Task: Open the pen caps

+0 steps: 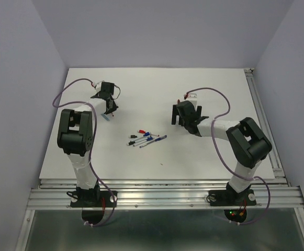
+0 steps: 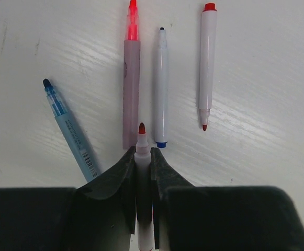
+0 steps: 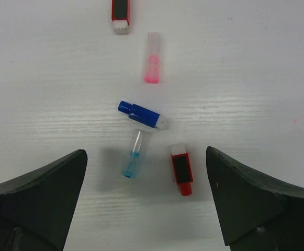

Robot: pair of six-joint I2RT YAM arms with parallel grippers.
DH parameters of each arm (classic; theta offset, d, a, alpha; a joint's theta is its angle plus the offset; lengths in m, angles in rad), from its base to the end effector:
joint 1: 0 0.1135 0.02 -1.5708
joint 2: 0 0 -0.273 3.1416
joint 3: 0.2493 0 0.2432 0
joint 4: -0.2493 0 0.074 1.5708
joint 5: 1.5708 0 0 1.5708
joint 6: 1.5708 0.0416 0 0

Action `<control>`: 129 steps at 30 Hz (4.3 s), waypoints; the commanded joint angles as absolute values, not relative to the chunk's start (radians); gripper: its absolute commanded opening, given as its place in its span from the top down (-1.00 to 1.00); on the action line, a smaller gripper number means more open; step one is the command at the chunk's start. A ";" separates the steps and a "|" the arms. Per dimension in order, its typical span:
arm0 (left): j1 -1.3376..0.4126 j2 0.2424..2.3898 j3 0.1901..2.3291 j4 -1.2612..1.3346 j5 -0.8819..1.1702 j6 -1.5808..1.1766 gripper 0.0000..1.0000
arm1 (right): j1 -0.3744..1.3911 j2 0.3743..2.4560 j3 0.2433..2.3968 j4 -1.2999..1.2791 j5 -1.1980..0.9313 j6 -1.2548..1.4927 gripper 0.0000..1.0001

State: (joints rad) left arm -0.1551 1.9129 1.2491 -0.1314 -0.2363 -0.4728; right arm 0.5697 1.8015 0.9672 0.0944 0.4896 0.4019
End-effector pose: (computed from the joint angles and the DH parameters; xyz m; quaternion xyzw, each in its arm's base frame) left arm 0.4108 -0.0544 0.1910 -0.1894 0.9007 -0.0122 0.3909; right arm 0.3195 0.1814 0.1703 0.0231 0.8927 -0.0133 0.4498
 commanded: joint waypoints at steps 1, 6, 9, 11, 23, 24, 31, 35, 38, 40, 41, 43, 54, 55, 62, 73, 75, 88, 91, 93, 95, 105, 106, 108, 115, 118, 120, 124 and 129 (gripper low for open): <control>-0.149 1.922 1.293 -0.153 -0.239 -0.449 0.56 | 0.569 1.671 0.943 0.121 0.469 0.452 -1.00; -0.149 1.922 1.285 -0.158 -0.224 -0.443 0.32 | 0.569 1.550 0.888 0.129 0.450 0.497 -1.00; -0.150 1.899 1.267 -0.149 -0.193 -0.443 0.10 | 0.569 1.480 0.856 0.133 0.431 0.503 -1.00; -0.150 1.882 1.249 -0.147 -0.184 -0.443 0.07 | 0.571 1.453 0.845 0.126 0.423 0.509 -1.00; -0.261 1.497 0.984 -0.069 0.042 -0.442 -0.88 | 0.569 1.189 0.654 0.046 0.318 0.679 -1.00; -0.296 1.468 0.962 -0.060 0.051 -0.436 -0.89 | 0.569 1.172 0.634 0.052 0.305 0.692 -1.00; -0.521 1.237 0.770 -0.005 0.040 -0.451 -0.98 | 0.569 1.054 0.557 0.040 0.255 0.712 -1.00; -0.593 1.189 0.681 0.035 0.084 -0.502 -0.98 | 0.571 1.034 0.540 0.049 0.235 0.715 -1.00; -0.664 1.196 0.676 0.081 0.086 -0.489 -0.98 | 0.569 1.049 0.546 0.040 0.212 0.715 -1.00; -0.695 1.232 0.695 0.097 0.080 -0.466 -0.98 | 0.571 1.060 0.552 0.031 0.207 0.716 -1.00; -0.722 1.268 0.721 0.098 0.068 -0.433 -0.98 | 0.569 1.063 0.552 0.022 0.204 0.718 -1.00; -0.750 1.310 0.752 0.098 0.049 -0.394 -0.98 | 0.569 1.060 0.552 0.018 0.209 0.719 -1.00; -0.821 1.607 0.982 0.045 0.008 -0.290 -0.65 | 0.569 1.035 0.558 -0.046 0.273 0.706 -1.00; -0.824 1.636 0.991 0.040 0.008 -0.288 -0.64 | 0.569 1.034 0.557 -0.048 0.278 0.703 -1.00; -0.841 1.703 1.031 0.017 -0.063 -0.296 -0.50 | 0.569 1.023 0.549 -0.038 0.281 0.689 -1.00; -0.857 1.764 1.051 0.002 -0.081 -0.305 -0.35 | 0.569 1.022 0.545 -0.035 0.275 0.673 -1.00; -0.862 1.769 1.046 0.002 -0.087 -0.313 -0.33 | 0.569 1.022 0.546 -0.035 0.275 0.673 -1.00; -0.928 1.807 1.040 -0.032 -0.129 -0.365 0.29 | 0.569 1.012 0.540 -0.040 0.288 0.675 -1.00; -0.960 1.812 1.054 -0.046 -0.144 -0.371 0.43 | 0.569 1.014 0.543 -0.048 0.301 0.680 -1.00; -0.989 1.812 1.065 -0.051 -0.153 -0.370 0.49 | 0.571 1.012 0.543 -0.052 0.299 0.681 -1.00; -1.008 1.821 1.074 -0.061 -0.169 -0.368 0.50 | 0.569 1.012 0.543 -0.055 0.301 0.683 -1.00; -1.051 1.740 1.066 -0.052 -0.235 -0.436 1.00 | 0.569 1.005 0.560 -0.103 0.279 0.729 -1.00; -1.052 1.700 1.062 -0.040 -0.238 -0.446 1.00 | 0.569 1.000 0.561 -0.103 0.262 0.733 -1.00; -1.052 1.654 1.034 -0.008 -0.235 -0.457 1.00 | 0.569 0.994 0.560 -0.097 0.227 0.741 -1.00; -1.039 1.450 0.996 -0.035 -0.389 -0.584 1.00 | 0.569 0.962 0.523 -0.008 0.006 0.724 -1.00; -1.032 1.407 0.994 -0.070 -0.481 -0.695 1.00 | 0.569 0.940 0.496 0.118 -0.124 0.729 -1.00; -1.032 1.376 0.992 -0.086 -0.537 -0.776 1.00 | 0.569 0.943 0.454 0.256 -0.279 0.735 -1.00; -1.032 1.362 1.023 -0.135 -0.609 -0.883 1.00 | 0.581 1.029 0.419 0.479 -0.475 0.811 -0.93; -1.032 1.373 1.045 -0.141 -0.612 -0.907 1.00 | 0.618 1.133 0.457 0.549 -0.477 0.816 -0.91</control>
State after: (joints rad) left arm -1.0321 1.3838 0.9974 -0.1200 -0.5373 -0.8288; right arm 0.5896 1.0817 0.4427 0.3504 -0.3832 0.7925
